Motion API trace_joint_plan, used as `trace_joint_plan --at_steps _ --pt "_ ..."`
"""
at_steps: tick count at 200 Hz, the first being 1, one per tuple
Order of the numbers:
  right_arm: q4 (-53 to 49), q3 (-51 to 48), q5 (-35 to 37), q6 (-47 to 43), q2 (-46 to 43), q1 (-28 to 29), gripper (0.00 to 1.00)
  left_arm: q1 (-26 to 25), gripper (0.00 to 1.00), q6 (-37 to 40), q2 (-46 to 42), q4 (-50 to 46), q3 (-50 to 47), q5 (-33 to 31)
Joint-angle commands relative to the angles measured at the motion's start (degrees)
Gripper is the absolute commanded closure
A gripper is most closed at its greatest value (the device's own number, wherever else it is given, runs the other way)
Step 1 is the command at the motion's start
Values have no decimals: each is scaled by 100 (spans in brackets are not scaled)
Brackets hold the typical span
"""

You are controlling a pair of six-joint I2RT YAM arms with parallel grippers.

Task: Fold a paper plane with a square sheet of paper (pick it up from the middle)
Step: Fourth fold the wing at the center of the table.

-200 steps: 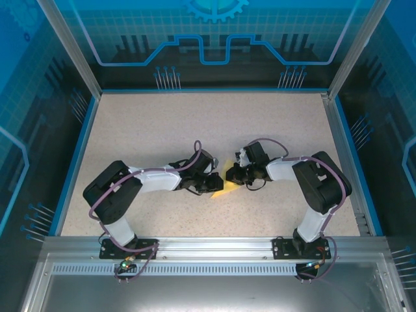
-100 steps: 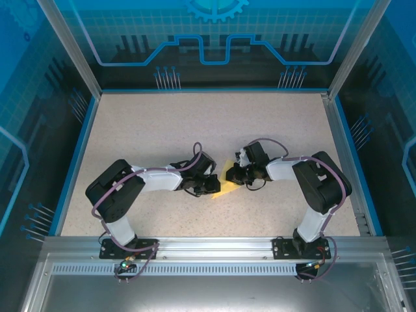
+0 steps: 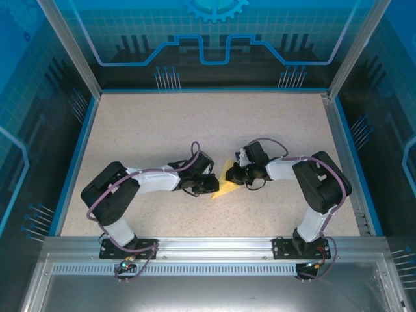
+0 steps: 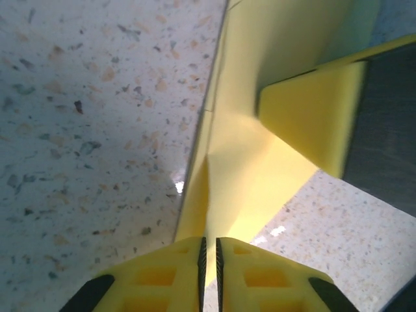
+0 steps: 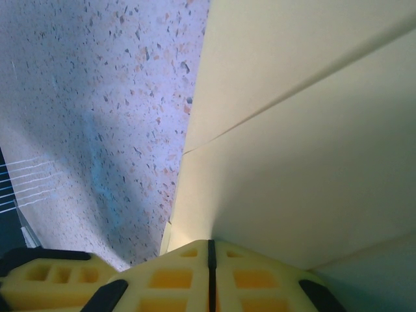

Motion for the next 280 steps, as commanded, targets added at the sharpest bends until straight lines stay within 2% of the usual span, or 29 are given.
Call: trace_joint_plan --at_steps 1,54,110,172,280 --pt "-487 -31 449 30 228 53 92 -19 81 -30 -345 -174 -186 -68" --pt "-505 5 440 31 263 54 91 -167 81 -136 -61 384 -140 631" --pt "-573 18 457 15 297 53 92 -186 82 -58 294 -57 43 278" --pt "-617 69 479 -2 323 53 92 -178 82 -37 80 -421 52 -142" --pt "-639 44 534 -4 369 53 92 -138 84 -31 52 -463 -97 -257"
